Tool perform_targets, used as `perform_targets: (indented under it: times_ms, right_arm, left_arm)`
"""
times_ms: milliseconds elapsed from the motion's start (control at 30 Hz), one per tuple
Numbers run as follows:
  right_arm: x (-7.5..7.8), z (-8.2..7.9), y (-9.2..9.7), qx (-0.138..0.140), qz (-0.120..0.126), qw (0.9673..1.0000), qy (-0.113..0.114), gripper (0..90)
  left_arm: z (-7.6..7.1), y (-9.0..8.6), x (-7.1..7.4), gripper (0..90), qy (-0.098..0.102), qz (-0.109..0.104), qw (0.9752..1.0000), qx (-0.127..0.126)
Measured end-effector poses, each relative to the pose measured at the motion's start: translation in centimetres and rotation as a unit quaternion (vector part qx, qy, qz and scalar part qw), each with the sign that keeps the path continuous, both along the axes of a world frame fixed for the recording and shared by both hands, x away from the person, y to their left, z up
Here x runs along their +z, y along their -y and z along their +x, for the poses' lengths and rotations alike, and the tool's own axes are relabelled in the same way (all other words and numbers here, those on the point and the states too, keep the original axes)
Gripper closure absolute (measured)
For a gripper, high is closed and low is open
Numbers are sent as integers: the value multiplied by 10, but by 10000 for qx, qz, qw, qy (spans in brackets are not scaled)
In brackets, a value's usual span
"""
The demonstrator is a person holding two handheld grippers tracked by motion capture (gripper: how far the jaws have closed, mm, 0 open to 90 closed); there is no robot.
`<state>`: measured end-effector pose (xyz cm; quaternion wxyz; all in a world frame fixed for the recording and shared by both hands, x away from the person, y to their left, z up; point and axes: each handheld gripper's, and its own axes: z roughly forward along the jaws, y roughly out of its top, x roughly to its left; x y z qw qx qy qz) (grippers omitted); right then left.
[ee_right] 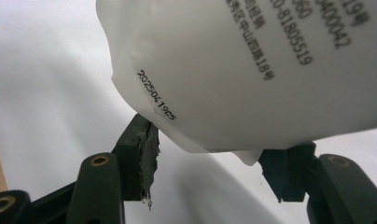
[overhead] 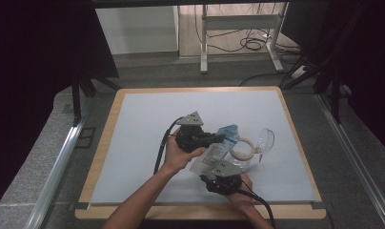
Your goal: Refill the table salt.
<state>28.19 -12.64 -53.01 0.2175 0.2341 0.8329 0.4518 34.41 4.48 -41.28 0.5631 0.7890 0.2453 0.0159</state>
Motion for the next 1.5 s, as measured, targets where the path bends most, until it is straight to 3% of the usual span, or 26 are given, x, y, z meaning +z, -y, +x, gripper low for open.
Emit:
perform_targets:
  times_ms: [1000, 1500]
  right_arm:
    - [3, -1, -1, 8, 179, 9998, -51, 438]
    - [4, -1, 0, -20, 241, 9997, -53, 446]
  left_arm:
    - [10, 13, 5, 900, -89, 288, 9995, -120]
    - [14, 20, 5, 900, -147, 314, 9993, -160]
